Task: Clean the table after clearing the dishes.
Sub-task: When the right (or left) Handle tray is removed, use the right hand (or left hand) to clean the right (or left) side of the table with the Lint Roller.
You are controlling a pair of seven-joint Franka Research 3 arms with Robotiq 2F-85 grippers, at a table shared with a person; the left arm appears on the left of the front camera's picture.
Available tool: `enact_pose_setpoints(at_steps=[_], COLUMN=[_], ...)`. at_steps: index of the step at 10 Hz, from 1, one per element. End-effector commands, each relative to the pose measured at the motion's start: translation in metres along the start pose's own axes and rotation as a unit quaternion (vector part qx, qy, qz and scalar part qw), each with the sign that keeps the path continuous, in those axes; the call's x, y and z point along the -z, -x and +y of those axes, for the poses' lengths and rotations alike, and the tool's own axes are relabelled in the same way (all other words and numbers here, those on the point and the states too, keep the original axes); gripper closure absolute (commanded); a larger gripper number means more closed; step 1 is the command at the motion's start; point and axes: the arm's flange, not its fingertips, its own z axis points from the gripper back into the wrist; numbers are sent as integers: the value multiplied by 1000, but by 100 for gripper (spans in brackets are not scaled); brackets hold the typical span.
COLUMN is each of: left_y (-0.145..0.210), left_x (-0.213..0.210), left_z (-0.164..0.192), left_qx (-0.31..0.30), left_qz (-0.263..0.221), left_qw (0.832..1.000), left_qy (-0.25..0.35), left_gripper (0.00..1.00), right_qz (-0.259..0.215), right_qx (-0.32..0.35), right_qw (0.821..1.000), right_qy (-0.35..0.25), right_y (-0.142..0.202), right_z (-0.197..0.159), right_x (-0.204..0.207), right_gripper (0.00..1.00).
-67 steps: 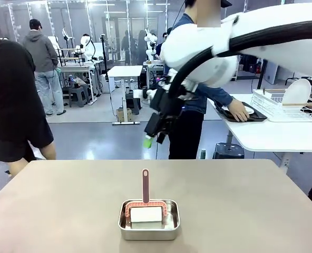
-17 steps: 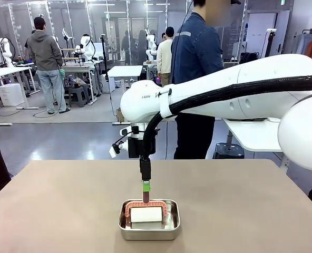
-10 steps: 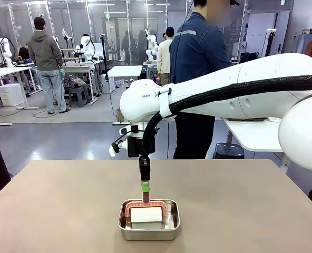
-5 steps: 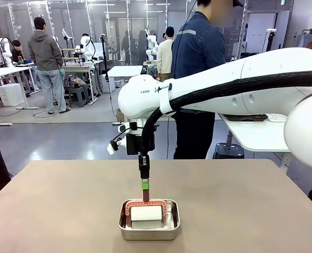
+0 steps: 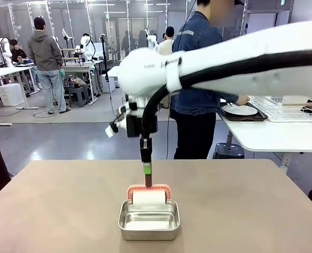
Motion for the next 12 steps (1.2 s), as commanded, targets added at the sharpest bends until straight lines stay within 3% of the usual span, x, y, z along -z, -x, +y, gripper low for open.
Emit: enact_pose_setpoints(at_steps=[1, 7, 8, 10, 12], left_y=[4, 4, 4, 4, 4], left_x=[-4, -4, -4, -4, -4], left_z=[-3, -3, -3, -3, -3], left_qx=[3, 3, 3, 3, 3], left_qz=[8, 8, 8, 8, 8], left_qw=[1000, 1000, 1000, 1000, 1000], left_qy=[0, 0, 0, 0, 0], left_gripper=[0, 0, 0, 0, 0], right_qz=[-18, -7, -5, -115, -224], right_qx=[24, 9, 11, 139, 241], right_qw=[999, 1000, 1000, 984, 943], right_qy=[27, 18, 15, 0, -48], right_y=[15, 7, 8, 67, 127], right_z=[30, 17, 13, -14, -35], right_x=[-15, -23, -20, -46, -67], right_gripper=[100, 100, 78, 78, 78])
